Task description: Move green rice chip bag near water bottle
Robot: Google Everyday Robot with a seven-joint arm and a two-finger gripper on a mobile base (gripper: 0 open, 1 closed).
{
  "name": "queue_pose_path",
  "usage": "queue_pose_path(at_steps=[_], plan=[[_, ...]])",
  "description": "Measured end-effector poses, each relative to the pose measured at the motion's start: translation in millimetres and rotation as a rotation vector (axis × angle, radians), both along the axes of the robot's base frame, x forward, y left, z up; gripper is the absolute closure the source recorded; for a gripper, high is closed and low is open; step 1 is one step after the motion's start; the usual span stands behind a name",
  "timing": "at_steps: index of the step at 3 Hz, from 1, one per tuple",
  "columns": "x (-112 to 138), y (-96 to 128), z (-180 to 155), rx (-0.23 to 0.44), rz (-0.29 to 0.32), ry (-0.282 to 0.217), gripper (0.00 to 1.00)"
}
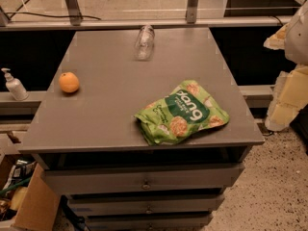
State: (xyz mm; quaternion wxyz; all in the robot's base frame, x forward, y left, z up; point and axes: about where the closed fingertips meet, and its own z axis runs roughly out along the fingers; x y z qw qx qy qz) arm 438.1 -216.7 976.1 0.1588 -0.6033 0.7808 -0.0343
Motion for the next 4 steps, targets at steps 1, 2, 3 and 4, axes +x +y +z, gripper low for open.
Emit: queue_pose_path(at_steps=[1, 2, 3, 4], plan=[[0.0, 0.0, 0.0, 0.000, 0.000, 0.000, 0.00], [1.8, 4.8, -9.0, 0.028, -0.005, -0.018, 0.00], [8.4, 19.3, -31.4, 0.103, 0.001, -0.052, 0.00], [18.9, 39.2, -50.2, 0.176, 0.017, -0.076, 0.00]])
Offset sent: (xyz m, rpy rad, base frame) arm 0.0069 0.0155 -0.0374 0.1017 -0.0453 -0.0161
